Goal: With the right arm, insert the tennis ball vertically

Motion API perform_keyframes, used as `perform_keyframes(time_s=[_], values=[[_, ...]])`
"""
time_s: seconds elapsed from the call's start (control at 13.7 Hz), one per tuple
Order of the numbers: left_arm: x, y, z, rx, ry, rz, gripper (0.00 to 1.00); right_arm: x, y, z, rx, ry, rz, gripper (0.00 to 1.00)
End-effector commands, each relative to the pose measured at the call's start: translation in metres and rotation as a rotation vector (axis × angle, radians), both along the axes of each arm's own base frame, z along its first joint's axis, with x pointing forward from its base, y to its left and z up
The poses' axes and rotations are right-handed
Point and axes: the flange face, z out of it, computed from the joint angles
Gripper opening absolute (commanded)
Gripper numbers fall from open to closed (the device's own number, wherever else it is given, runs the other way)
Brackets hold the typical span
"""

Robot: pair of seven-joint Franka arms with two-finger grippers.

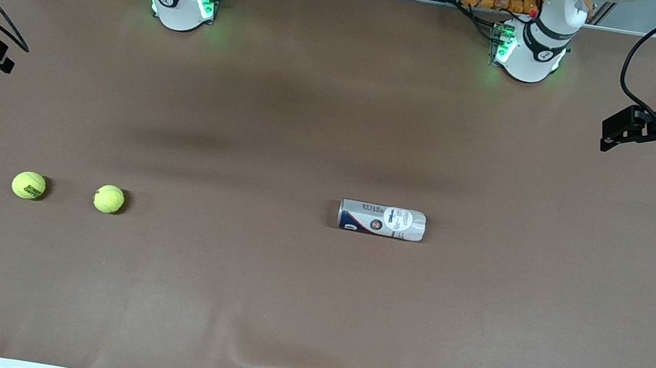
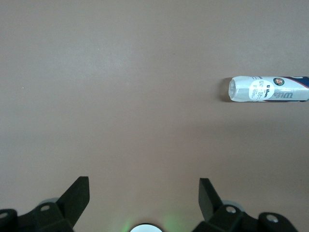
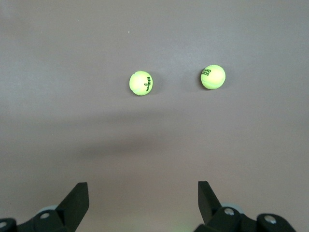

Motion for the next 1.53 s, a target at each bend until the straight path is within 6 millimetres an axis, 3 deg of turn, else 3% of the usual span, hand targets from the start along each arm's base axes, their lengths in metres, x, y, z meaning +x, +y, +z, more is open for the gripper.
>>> perform_keyframes(time_s=[0.0,0.58,0.8,0.87,1.16,1.46], values=[[0.003,-0.003,0.001,-0.013,0.011,-0.013,1.00,-0.004,-0.002,0.004,0.013,-0.014,0.003,1.00],[0.008,-0.010,-0.008,-0.006,0.023,0.010,1.00,-0.003,-0.001,0.003,0.012,-0.014,0.005,1.00],[0.024,-0.043,-0.034,0.003,0.019,0.110,1.00,-0.003,-0.001,0.003,0.012,-0.015,0.005,1.00],[0.030,-0.062,-0.044,0.002,0.004,0.142,1.00,-0.003,-0.001,0.003,0.012,-0.015,0.005,1.00],[0.051,-0.112,-0.094,-0.005,0.007,0.178,1.00,-0.002,-0.001,0.002,0.011,-0.015,0.005,1.00],[0.058,-0.164,-0.124,-0.021,-0.023,0.271,1.00,0.002,-0.001,-0.004,0.009,-0.014,0.006,1.00]])
